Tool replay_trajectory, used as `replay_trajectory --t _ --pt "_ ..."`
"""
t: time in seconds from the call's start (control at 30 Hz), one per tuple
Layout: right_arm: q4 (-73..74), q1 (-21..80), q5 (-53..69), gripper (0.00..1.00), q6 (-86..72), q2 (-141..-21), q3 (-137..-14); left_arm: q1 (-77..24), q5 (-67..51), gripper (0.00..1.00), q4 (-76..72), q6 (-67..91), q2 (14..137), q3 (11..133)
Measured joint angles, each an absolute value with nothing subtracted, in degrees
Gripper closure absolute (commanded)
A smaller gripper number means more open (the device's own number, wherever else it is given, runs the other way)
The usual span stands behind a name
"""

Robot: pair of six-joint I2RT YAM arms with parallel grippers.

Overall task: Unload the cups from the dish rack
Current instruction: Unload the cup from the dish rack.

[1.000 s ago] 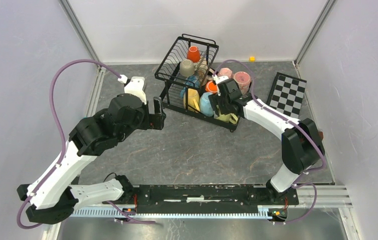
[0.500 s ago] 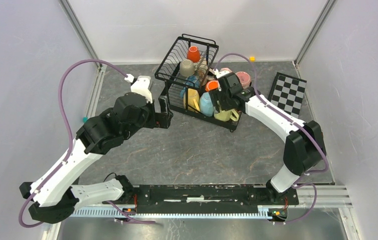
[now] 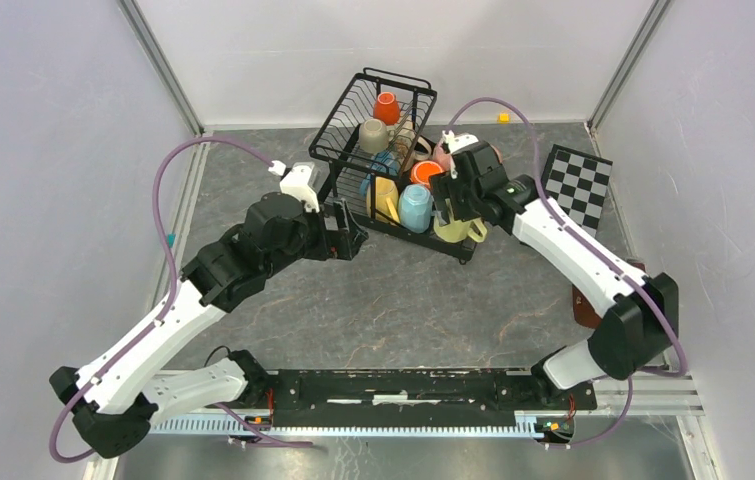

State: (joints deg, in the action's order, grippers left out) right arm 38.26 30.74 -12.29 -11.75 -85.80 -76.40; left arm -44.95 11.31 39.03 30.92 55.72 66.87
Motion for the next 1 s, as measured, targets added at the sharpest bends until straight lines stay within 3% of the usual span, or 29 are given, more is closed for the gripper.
replay_trajectory --t 0.43,1.0 --pt "39.27 30.74 0.12 0.82 -16.03 -73.52 -76.44 -35.77 -6.04 0.0 20.67 37.89 54.22 52.95" --pt "18.26 30.76 23.42 0.82 -31.83 -68.6 -68.66 -29.34 -23.0 0.0 -2.28 55.51 51.83 43.99"
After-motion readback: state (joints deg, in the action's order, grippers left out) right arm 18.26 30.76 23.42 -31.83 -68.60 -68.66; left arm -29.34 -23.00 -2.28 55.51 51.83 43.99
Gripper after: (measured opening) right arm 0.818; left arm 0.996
